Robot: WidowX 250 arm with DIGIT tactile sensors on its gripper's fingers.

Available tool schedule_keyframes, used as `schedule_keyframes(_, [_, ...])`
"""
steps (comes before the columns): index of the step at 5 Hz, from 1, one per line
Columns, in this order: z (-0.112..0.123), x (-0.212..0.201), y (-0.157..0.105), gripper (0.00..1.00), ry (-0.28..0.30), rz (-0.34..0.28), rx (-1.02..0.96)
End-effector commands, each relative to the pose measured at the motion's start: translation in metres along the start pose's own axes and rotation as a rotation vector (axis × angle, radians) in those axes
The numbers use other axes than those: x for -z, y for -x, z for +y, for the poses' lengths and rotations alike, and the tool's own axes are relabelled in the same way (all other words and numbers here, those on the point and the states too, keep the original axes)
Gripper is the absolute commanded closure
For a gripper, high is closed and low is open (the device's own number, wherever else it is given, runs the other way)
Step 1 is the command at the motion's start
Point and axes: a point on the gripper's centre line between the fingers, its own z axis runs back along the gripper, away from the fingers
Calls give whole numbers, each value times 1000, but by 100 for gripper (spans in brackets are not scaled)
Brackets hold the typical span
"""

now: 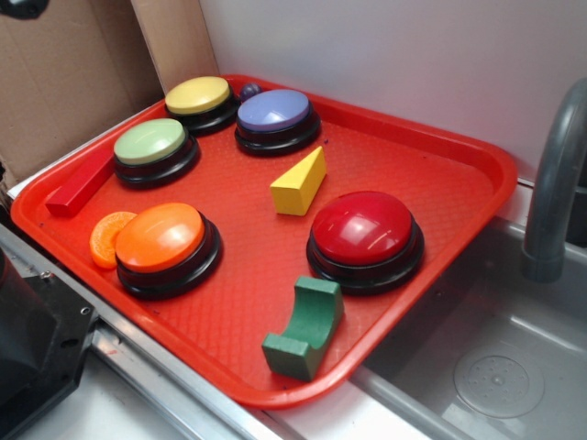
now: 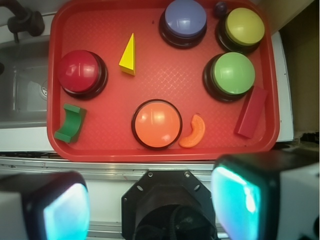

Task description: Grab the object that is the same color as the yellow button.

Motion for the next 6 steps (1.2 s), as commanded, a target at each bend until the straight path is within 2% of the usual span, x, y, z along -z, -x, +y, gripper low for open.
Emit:
schedule_keyframes(1, [0,0,0,0,0,0,0])
schedule_keyframes(2, [-8,10,-14,0,11,-39,-47])
schedule_keyframes(4, [-26,58,-62,0,-23,-106,-274])
schedule_keyframes(6, [-19,113,-107,0,-20,-160,-553])
